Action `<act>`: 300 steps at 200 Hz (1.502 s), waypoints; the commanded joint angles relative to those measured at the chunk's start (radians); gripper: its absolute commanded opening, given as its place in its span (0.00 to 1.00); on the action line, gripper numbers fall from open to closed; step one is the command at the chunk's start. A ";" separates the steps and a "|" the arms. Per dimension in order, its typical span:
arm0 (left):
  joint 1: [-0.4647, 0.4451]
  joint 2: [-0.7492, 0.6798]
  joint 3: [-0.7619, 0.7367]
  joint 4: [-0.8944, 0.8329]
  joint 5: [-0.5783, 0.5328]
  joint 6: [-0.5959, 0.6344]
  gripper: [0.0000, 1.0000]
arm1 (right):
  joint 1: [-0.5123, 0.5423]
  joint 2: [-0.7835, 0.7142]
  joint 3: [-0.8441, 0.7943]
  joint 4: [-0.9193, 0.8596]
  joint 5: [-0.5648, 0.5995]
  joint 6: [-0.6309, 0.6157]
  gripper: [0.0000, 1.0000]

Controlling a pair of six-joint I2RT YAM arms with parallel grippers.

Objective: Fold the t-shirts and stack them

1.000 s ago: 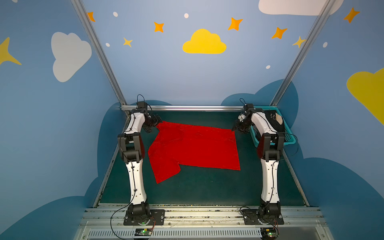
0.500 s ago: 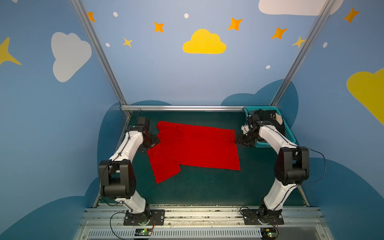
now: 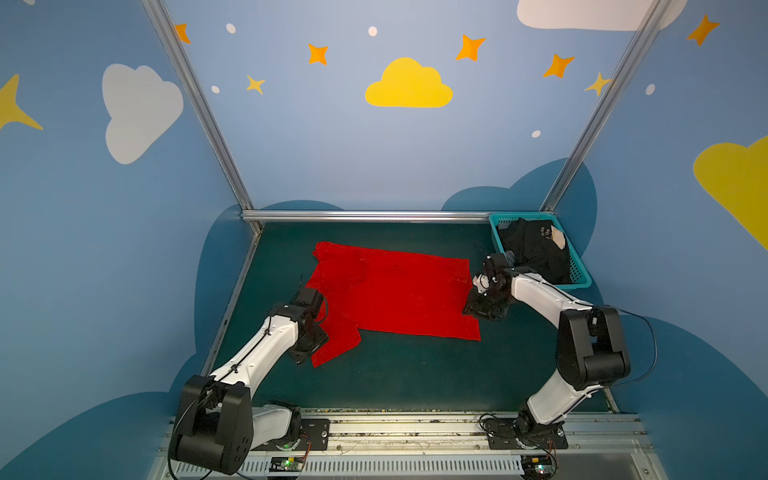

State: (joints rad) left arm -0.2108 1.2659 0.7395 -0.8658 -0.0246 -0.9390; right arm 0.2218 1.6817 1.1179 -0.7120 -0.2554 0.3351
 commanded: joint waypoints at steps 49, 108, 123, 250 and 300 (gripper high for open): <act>-0.035 0.097 -0.077 0.096 0.003 -0.079 0.54 | 0.003 -0.027 -0.008 0.026 -0.025 0.016 0.42; -0.053 0.193 -0.102 0.173 0.030 -0.089 0.28 | 0.001 -0.027 -0.027 0.031 -0.018 0.022 0.42; -0.056 0.203 -0.101 0.178 0.038 -0.090 0.20 | 0.000 -0.024 -0.031 0.030 -0.013 0.024 0.42; -0.067 0.093 -0.028 0.111 0.025 -0.051 0.05 | 0.010 -0.099 -0.185 -0.050 0.162 0.128 0.47; -0.066 0.104 -0.022 0.123 0.035 -0.028 0.05 | 0.034 -0.089 -0.238 -0.020 0.174 0.166 0.42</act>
State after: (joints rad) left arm -0.2745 1.3743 0.6903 -0.7319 0.0139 -0.9936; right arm 0.2462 1.6032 0.8902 -0.7330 -0.0990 0.4709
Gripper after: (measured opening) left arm 0.050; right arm 0.421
